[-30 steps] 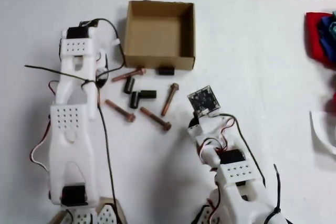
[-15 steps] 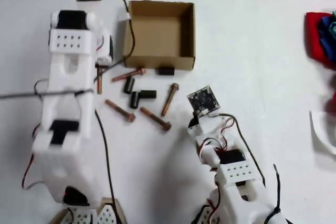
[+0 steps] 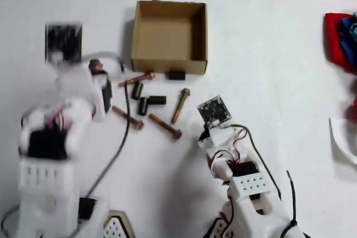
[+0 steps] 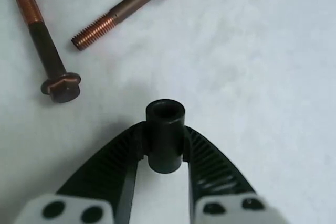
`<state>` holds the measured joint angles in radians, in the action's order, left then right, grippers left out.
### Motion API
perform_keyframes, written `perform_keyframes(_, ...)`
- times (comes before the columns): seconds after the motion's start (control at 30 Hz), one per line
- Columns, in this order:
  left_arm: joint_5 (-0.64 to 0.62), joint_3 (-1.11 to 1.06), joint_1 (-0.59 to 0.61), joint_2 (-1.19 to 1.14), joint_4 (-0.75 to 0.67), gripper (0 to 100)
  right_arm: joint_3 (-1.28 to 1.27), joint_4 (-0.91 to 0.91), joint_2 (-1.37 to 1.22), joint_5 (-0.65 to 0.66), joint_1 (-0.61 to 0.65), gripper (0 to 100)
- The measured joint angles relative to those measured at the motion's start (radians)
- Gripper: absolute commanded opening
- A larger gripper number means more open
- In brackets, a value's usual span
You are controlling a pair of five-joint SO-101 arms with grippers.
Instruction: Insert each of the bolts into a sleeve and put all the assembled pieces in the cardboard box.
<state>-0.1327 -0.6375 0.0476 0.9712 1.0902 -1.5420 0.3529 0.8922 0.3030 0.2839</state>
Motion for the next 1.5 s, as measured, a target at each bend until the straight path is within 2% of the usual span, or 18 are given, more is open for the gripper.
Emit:
perform_keyframes(0.17,0.0,-0.285,-0.048,0.307,-0.137,2,-0.005,-0.117,0.002,-0.021,0.005,2.1)
perform_keyframes(0.37,-0.003,-0.402,-0.144,0.43,-0.235,2,-0.114,-0.408,0.026,-0.295,0.104,2.1)
perform_keyframes(0.47,-0.087,-0.402,-0.173,0.437,-0.275,2,-0.124,-0.54,0.072,-0.334,0.18,2.1)
perform_keyframes(0.63,-0.258,-0.359,-0.209,0.328,-0.292,2,-0.129,-0.611,0.176,-0.345,0.232,2.1)
perform_keyframes(0.8,-0.282,-0.121,-0.259,0.077,-0.284,2,-0.137,-0.58,0.299,-0.345,0.229,2.1)
perform_keyframes(1.03,-0.288,0.238,-0.358,-0.196,-0.155,2,-0.146,-0.341,0.508,-0.345,0.229,2.1)
perform_keyframes(1.33,-0.288,0.29,-0.442,-0.307,-0.152,2,-0.146,-0.068,0.778,-0.345,0.238,2.1)
perform_keyframes(1.5,-0.288,0.29,-0.45,-0.351,-0.152,2,-0.146,-0.011,0.81,-0.345,0.238,2.1)
